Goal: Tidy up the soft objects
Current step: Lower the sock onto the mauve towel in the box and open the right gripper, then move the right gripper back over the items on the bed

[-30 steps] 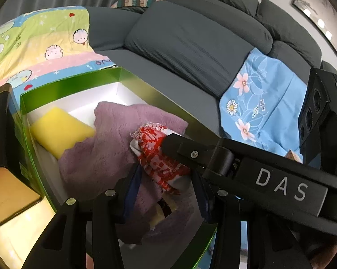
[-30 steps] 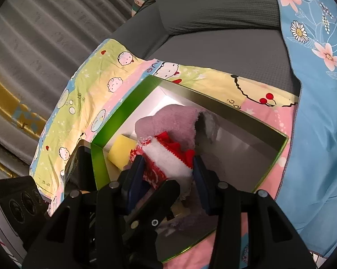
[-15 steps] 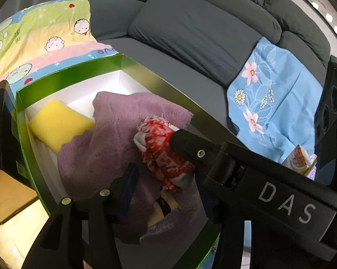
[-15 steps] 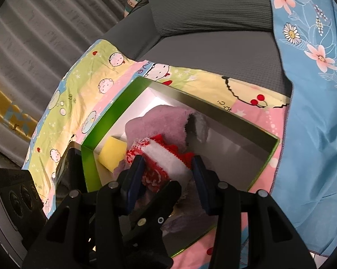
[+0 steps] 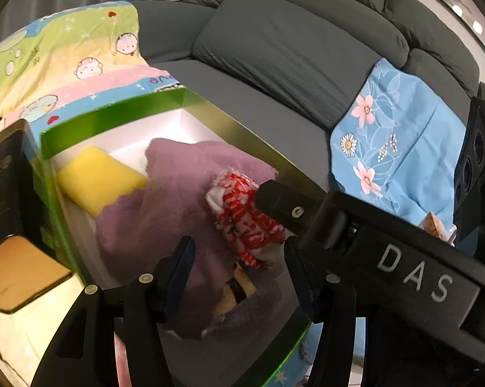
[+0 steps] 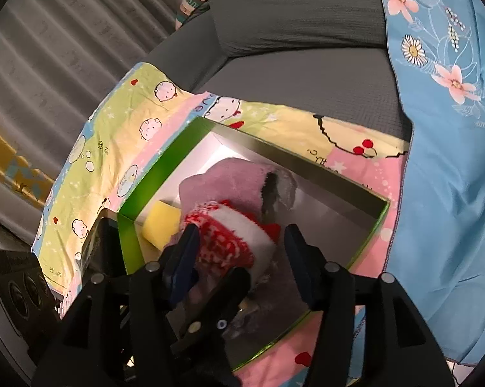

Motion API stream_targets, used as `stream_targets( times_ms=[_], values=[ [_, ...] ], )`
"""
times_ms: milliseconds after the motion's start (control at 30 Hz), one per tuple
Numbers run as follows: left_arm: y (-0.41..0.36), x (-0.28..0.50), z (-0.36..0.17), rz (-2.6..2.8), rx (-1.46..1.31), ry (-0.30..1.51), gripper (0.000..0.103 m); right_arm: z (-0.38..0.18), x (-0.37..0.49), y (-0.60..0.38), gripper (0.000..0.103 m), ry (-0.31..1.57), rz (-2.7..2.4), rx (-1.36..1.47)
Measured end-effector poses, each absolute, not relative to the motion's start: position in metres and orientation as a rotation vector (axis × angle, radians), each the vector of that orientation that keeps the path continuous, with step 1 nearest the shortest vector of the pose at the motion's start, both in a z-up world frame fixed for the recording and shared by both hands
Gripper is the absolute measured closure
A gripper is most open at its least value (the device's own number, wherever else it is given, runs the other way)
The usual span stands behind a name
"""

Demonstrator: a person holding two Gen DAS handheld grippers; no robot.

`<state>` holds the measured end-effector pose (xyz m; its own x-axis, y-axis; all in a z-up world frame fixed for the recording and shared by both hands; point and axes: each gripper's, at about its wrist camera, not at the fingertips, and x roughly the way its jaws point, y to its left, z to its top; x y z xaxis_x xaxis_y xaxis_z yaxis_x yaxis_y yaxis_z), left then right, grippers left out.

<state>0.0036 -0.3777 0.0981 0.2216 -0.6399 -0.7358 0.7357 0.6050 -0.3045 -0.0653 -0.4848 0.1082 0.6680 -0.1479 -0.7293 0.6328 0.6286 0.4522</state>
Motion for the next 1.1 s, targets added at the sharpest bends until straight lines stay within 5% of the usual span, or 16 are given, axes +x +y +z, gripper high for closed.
stream_targets(
  times_ms=[67, 233, 700, 1100],
  values=[
    [-0.372, 0.001, 0.104, -0.941, 0.123, 0.921, 0.033, 0.114, -0.069, -0.483, 0.032, 0.687, -0.507, 0.752],
    [-0.353, -0.006, 0.123, -0.952, 0.120, 0.834, 0.022, 0.129, -0.075, -0.476, 0.024, 0.649, -0.523, 0.703],
    [-0.256, -0.022, 0.165, -0.849, -0.010, 0.736, 0.021, 0.171, -0.085, -0.425, 0.009, 0.565, -0.559, 0.528],
    [-0.083, -0.025, 0.152, -0.436, -0.113, 0.710, 0.021, 0.194, -0.079, -0.362, 0.002, 0.533, -0.494, 0.339]
  ],
)
